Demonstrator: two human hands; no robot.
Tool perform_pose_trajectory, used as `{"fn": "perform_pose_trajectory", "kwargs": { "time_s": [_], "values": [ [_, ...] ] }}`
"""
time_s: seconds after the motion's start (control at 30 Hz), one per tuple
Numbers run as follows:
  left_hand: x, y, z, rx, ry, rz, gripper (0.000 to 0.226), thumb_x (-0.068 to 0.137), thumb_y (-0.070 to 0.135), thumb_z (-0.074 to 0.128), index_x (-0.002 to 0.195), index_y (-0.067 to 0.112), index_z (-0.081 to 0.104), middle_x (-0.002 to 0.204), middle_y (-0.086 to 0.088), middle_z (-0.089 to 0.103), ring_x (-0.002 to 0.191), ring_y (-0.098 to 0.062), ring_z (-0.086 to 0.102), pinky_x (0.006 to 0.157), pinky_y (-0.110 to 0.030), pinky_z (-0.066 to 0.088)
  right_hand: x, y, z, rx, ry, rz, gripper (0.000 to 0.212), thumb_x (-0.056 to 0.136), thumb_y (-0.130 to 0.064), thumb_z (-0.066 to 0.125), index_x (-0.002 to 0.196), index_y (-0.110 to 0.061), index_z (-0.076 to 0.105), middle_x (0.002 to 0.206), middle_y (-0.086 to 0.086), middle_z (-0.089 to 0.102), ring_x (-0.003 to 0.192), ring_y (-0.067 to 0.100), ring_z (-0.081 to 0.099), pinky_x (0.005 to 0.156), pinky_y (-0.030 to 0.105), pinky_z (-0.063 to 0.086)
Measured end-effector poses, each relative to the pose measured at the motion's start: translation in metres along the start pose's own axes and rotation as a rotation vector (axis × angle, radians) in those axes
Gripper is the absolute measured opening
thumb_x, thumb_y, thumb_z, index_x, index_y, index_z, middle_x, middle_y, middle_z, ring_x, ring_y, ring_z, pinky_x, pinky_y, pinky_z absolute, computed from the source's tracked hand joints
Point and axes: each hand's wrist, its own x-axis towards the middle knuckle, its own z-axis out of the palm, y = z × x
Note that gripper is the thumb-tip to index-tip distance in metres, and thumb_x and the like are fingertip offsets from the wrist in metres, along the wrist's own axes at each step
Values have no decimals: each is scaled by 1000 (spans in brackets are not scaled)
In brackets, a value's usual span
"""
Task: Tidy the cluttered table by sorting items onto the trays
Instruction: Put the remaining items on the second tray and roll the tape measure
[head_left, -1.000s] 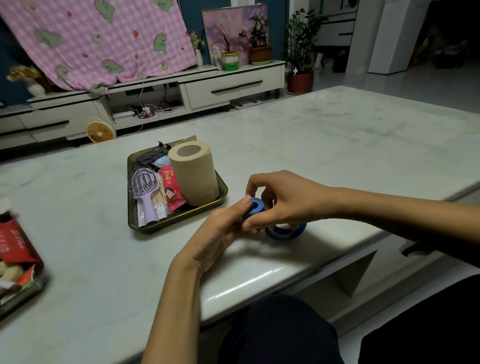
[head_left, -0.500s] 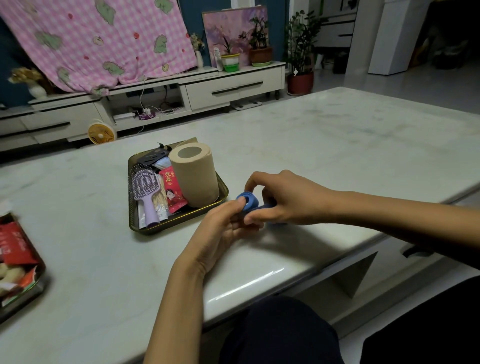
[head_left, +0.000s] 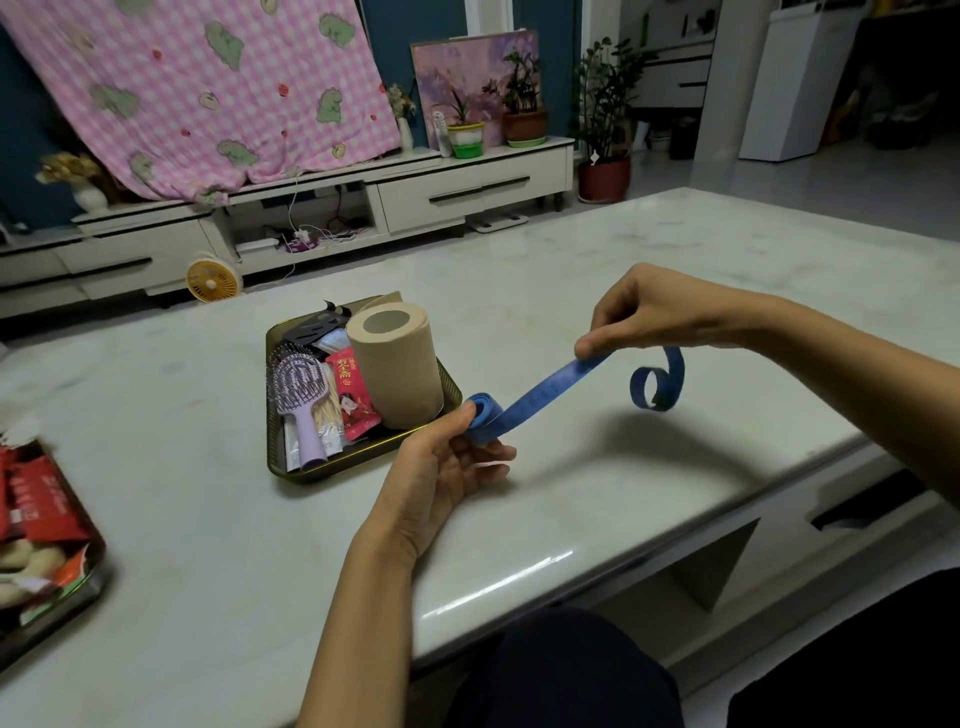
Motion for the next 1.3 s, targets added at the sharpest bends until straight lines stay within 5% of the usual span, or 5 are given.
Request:
{"fn": "perform_pose_trajectory", "kwargs": {
  "time_s": [0.2, 0.37, 0.53, 0.77, 1.3],
  "values": [
    [4, -3, -2, 16, 69, -6, 18, 84, 19, 56, 84, 4, 66, 61, -6, 65, 60, -18, 67, 56, -24, 55, 6, 0, 8, -320, 17, -9, 6, 82, -23, 69, 82, -17, 70, 64, -2, 63, 52, 4, 54, 55, 15, 45],
    [5, -4, 0, 65, 3, 1, 19, 83, 18, 55, 90, 2, 63, 84, -11, 63, 71, -15, 63, 63, -24, 57, -1, -37, 51, -80, -173, -119, 46, 83, -42, 64, 123, -24, 52, 104, -9, 63, 91, 1, 59, 76, 9, 45],
    [3, -3, 0, 8, -69, -15, 35, 78, 23, 56, 104, 1, 62, 92, -14, 69, 76, -16, 67, 74, -29, 56, -2, -45, 88, -148, -202, -186, 50, 85, -29, 66, 128, -15, 46, 116, 3, 58, 89, 7, 49, 71, 10, 37],
    [4, -3, 1, 66, -10, -2, 32, 83, 24, 54, 101, -1, 62, 90, -16, 68, 78, -21, 68, 67, -26, 57, 1, -41, 81, 57, -271, -1, 35, 87, -25, 64, 117, -13, 51, 90, 8, 62, 47, 4, 49, 46, 13, 40],
    [4, -1, 1, 75, -7, -11, 34, 73, 33, 60, 93, 6, 68, 88, -18, 69, 80, -23, 67, 71, -31, 58, -1, -42, 72, -105, -172, -96, 28, 80, -31, 70, 101, -20, 55, 61, -6, 64, 47, 5, 54, 51, 21, 43]
  ]
}}
